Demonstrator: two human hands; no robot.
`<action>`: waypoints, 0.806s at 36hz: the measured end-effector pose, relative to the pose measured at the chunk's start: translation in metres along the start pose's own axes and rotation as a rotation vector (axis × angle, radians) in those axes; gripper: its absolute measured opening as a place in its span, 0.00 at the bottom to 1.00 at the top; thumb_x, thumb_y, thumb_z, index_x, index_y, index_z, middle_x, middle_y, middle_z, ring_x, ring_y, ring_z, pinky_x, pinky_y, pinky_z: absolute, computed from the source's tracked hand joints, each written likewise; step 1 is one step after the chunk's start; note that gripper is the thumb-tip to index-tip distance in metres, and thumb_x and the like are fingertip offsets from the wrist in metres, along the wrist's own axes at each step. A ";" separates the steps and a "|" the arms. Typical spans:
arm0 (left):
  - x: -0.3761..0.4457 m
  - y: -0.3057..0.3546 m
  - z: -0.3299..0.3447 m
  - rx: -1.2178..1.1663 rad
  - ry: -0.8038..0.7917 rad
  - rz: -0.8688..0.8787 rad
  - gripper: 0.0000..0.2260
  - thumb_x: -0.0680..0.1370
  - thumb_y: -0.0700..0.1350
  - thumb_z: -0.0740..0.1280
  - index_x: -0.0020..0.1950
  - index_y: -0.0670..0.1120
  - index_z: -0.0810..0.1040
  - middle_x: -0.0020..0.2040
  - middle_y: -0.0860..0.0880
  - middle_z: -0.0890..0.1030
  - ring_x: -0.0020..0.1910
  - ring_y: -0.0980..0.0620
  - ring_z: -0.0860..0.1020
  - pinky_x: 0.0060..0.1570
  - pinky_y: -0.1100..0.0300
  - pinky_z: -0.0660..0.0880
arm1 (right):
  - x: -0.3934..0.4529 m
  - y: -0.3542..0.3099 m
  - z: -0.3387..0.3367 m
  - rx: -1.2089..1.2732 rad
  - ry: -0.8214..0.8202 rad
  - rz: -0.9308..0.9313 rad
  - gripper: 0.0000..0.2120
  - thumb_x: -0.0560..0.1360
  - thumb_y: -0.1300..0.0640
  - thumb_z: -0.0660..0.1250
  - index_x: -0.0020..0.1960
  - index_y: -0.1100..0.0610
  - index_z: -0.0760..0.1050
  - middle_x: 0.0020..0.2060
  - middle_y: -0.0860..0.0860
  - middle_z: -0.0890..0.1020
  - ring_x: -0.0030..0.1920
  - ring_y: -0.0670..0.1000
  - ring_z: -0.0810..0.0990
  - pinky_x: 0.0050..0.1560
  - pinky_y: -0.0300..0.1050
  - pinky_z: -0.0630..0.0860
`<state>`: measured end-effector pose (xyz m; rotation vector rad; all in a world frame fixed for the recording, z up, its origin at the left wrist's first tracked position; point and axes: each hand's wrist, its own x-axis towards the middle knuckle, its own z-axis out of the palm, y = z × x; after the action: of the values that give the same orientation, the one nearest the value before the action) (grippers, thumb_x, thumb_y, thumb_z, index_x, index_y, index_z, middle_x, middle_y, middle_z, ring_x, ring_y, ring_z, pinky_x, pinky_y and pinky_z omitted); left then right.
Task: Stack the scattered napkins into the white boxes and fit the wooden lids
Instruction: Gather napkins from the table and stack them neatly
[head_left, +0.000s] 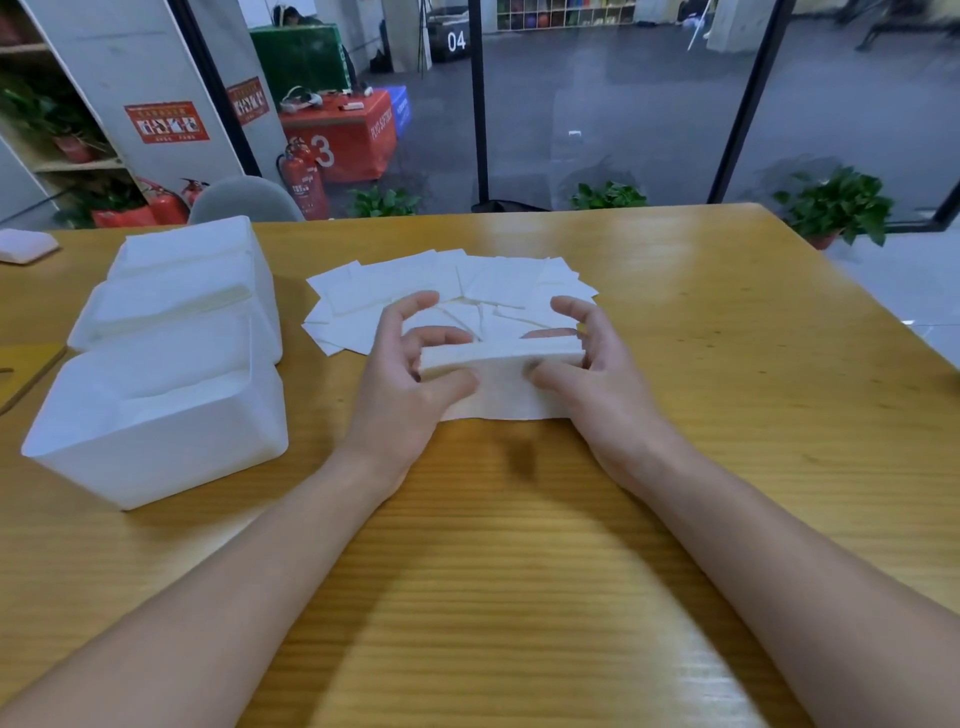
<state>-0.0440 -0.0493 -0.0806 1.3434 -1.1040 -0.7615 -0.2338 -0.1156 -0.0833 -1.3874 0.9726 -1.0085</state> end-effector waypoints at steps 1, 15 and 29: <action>0.002 -0.001 -0.003 -0.003 0.002 -0.004 0.35 0.75 0.36 0.78 0.75 0.62 0.71 0.62 0.51 0.84 0.52 0.45 0.80 0.57 0.48 0.80 | 0.000 0.000 -0.001 -0.014 0.006 0.005 0.30 0.73 0.57 0.74 0.71 0.36 0.73 0.63 0.50 0.81 0.51 0.50 0.84 0.58 0.51 0.82; -0.003 -0.004 0.000 0.012 0.037 -0.039 0.35 0.71 0.41 0.73 0.73 0.67 0.70 0.68 0.40 0.77 0.59 0.39 0.79 0.64 0.38 0.79 | 0.001 0.004 -0.002 -0.039 -0.075 0.005 0.25 0.74 0.58 0.72 0.67 0.40 0.75 0.49 0.56 0.83 0.46 0.55 0.81 0.52 0.61 0.78; 0.000 -0.007 -0.006 0.092 -0.004 0.010 0.38 0.77 0.32 0.70 0.78 0.64 0.65 0.61 0.51 0.77 0.52 0.60 0.78 0.54 0.65 0.72 | -0.005 0.000 -0.001 -0.067 -0.164 -0.001 0.22 0.79 0.60 0.69 0.67 0.38 0.72 0.41 0.53 0.77 0.39 0.52 0.77 0.46 0.51 0.73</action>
<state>-0.0377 -0.0479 -0.0870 1.4131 -1.1596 -0.7137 -0.2363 -0.1115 -0.0832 -1.5013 0.8904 -0.8556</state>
